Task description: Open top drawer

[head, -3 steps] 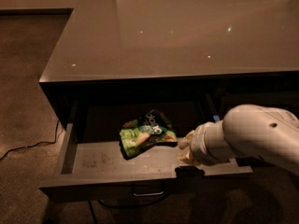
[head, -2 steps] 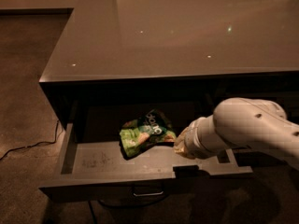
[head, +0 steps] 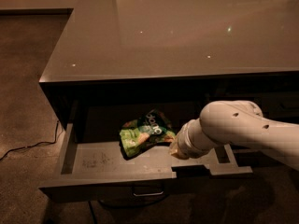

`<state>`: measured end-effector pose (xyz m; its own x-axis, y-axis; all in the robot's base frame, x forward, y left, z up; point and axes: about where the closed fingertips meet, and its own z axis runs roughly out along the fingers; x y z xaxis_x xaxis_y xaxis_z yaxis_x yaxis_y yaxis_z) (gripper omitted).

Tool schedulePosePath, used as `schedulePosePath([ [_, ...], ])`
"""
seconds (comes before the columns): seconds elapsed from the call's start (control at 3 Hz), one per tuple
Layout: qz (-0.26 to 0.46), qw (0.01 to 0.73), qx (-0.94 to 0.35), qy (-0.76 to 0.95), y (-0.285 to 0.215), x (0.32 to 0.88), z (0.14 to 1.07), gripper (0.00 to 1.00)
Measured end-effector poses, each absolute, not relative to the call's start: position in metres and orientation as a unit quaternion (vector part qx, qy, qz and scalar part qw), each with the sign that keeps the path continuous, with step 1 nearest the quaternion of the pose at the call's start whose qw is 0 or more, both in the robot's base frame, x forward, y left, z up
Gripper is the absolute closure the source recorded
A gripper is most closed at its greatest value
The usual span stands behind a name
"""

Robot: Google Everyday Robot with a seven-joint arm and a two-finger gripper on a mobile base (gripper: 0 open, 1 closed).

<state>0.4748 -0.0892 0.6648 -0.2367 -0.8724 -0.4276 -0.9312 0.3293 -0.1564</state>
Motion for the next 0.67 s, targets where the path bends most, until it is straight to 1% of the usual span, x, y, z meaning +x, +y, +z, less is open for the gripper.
schedulePosePath([
  [0.67, 0.069, 0.190, -0.570, 0.796, -0.103, 0.459, 0.629, 1.00],
])
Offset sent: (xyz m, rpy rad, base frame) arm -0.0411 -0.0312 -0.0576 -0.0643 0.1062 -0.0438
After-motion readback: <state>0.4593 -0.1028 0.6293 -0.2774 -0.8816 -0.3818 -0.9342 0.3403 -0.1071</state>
